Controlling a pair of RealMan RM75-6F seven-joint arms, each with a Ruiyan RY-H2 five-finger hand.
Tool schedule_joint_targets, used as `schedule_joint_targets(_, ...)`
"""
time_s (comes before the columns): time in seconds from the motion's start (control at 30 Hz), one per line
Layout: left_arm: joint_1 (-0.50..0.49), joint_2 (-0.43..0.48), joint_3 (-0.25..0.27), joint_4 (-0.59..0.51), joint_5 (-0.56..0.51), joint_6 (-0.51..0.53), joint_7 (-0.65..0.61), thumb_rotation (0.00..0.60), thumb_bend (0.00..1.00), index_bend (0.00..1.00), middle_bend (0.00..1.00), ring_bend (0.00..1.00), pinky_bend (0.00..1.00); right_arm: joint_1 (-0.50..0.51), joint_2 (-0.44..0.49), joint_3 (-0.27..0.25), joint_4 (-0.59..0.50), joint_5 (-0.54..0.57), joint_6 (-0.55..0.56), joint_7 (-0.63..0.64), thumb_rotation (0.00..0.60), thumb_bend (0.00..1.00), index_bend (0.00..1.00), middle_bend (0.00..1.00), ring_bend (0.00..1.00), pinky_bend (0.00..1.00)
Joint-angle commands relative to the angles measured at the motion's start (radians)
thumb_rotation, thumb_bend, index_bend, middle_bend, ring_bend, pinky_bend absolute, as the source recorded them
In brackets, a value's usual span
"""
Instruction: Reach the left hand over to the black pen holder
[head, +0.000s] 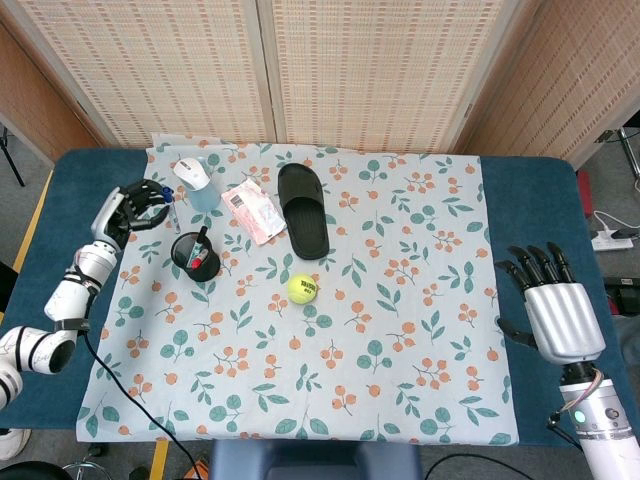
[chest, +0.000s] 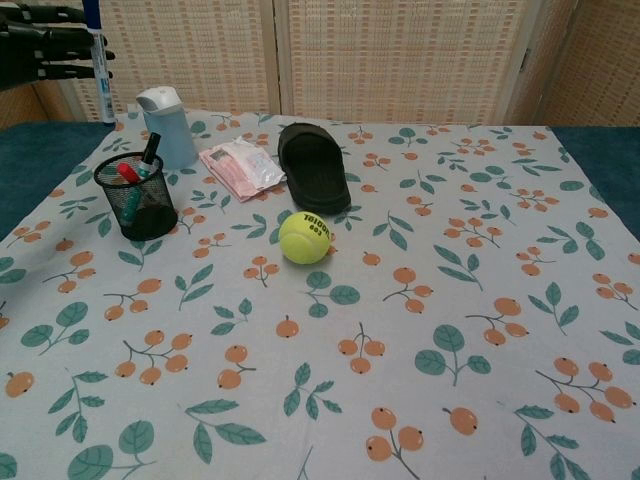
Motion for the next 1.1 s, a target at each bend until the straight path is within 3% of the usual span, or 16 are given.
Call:
schedule_joint_targets(0.03,-0.010,-0.038,0.046,0.037,0.028,0.013,-0.059,0.600,0.36,0.58,0.58,0.26,0.27,0.002,-0.002,0.000,0.000,0.002,-0.002,-0.004,0.600,0.10,0.24,0.13,0.09,0.00)
schedule_joint_targets(0.33,-0.015,-0.041,0.078,-0.002,0.008,0.041,-0.075,0.600,0.36,0.58,0.58,0.25,0.27,0.002,-0.002,-0.005,-0.004,-0.007,0.001,-0.002,0.600,0.10,0.24,0.13,0.09,0.00)
schedule_joint_targets(0.43,-0.019,-0.040,0.095,-0.005,0.014,0.040,-0.068,0.600,0.36,0.54,0.55,0.24,0.26,-0.002,0.003,-0.005,-0.008,-0.018,0.009,0.005,0.600,0.10,0.24,0.13,0.09,0.00)
schedule_joint_targets(0.53,-0.025,-0.041,0.124,0.014,0.052,0.053,-0.111,0.600,0.36,0.45,0.46,0.20,0.23,-0.003,0.006,-0.008,-0.009,-0.024,0.008,0.009,0.600,0.10,0.24,0.13,0.09,0.00)
schedule_joint_targets(0.67,-0.039,-0.054,0.170,0.079,0.117,0.089,-0.198,0.600,0.36,0.41,0.31,0.12,0.19,-0.001,0.007,-0.009,-0.009,-0.023,0.000,0.015,0.600,0.10,0.25,0.13,0.09,0.00)
schedule_joint_targets(0.97,-0.069,-0.075,0.239,0.186,0.177,0.133,-0.326,0.600,0.37,0.33,0.20,0.05,0.16,0.001,0.005,-0.010,-0.010,-0.018,-0.002,0.004,0.600,0.10,0.25,0.13,0.09,0.00)
schedule_joint_targets(1.0,-0.065,-0.063,0.242,0.195,0.185,0.163,-0.321,0.600,0.37,0.32,0.19,0.04,0.16,0.002,0.005,-0.008,-0.011,-0.019,0.000,0.007,0.600,0.10,0.26,0.13,0.09,0.00)
schedule_joint_targets(1.1,-0.032,0.031,0.270,0.166,0.221,0.253,-0.136,0.600,0.37,0.31,0.17,0.02,0.16,0.001,0.009,-0.008,-0.006,-0.019,-0.001,0.024,0.600,0.10,0.26,0.13,0.09,0.00)
